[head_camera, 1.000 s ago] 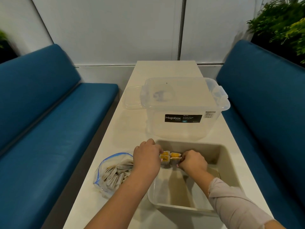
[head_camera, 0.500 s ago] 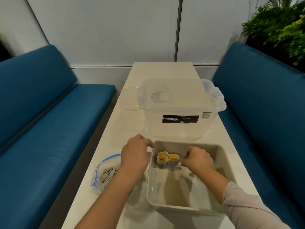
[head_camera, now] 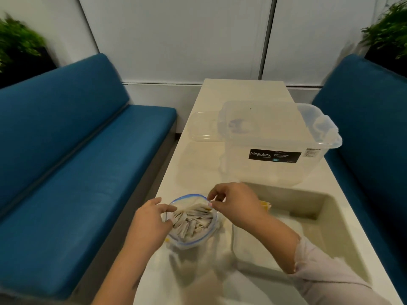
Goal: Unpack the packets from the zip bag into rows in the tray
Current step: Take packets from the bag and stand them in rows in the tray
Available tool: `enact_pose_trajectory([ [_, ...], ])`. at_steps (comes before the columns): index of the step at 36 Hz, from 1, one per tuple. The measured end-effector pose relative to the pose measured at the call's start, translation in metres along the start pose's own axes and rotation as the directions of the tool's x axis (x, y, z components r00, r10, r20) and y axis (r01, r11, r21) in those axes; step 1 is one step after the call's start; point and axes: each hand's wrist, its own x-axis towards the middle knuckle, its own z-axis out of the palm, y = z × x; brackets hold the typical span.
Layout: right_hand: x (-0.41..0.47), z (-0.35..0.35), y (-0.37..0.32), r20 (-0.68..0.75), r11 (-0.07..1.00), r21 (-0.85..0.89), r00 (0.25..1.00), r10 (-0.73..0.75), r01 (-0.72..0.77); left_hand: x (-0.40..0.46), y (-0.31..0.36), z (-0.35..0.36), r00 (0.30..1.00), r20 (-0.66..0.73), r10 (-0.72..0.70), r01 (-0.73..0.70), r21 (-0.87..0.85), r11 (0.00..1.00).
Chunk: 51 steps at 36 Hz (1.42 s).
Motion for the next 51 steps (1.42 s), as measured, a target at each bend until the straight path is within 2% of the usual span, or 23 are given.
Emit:
enact_pose_trajectory([
  [7,0.013,0.052,-0.027,0.167,0.917,-0.324,0.968,-0.186,0.232,-0.008,-0.009,0.003,0.995,0.097,0.007,-0.001,-0.064,0.998],
  [14,0.023,0.074,-0.038,0.241,0.787,-0.544,0.953,-0.186,0.291,-0.010,-0.010,0.003,0.991,0.111,0.077,-0.071,-0.056,0.996],
  [23,0.025,0.079,-0.045,0.239,0.810,-0.529,0.960,-0.146,0.254,-0.005,-0.016,0.003,0.989,0.114,0.091,-0.086,-0.048,0.995],
  [29,0.027,0.081,-0.050,0.292,0.799,-0.543,0.950,-0.109,0.259,-0.003,-0.017,0.002,0.986,0.129,0.108,-0.108,-0.013,0.994],
  [32,0.027,0.083,-0.047,0.276,0.803,-0.528,0.950,-0.143,0.274,-0.002,-0.018,0.004,0.986,0.121,0.112,-0.111,-0.009,0.994],
  [37,0.024,0.077,-0.040,0.161,0.841,-0.475,0.965,-0.208,0.261,-0.001,-0.018,0.001,0.986,0.111,0.123,-0.122,-0.017,0.992],
  [41,0.020,0.056,-0.035,0.057,0.906,-0.378,0.981,-0.183,0.191,-0.001,-0.018,-0.002,0.991,0.061,0.118,-0.115,-0.052,0.992],
  [44,0.013,0.036,-0.035,-0.024,0.949,-0.277,0.986,-0.165,0.152,-0.001,-0.014,-0.005,0.986,-0.115,0.123,-0.142,-0.175,0.974],
  [46,0.008,0.026,-0.034,-0.108,0.969,-0.199,0.979,-0.171,0.147,-0.003,-0.007,-0.013,0.982,-0.181,0.052,-0.107,-0.306,0.946],
  [47,0.005,0.023,-0.034,-0.169,0.975,-0.167,0.969,-0.178,0.150,-0.002,-0.004,-0.015,0.990,-0.143,-0.004,-0.051,-0.382,0.923],
  [49,0.000,0.020,-0.033,-0.322,0.968,-0.154,0.916,-0.241,0.200,-0.004,0.007,-0.022,0.987,0.103,-0.127,0.162,-0.544,0.823],
  [51,-0.002,0.022,-0.032,-0.456,0.939,-0.222,0.823,-0.339,0.263,-0.008,0.019,-0.027,0.913,0.384,-0.138,0.376,-0.662,0.648],
])
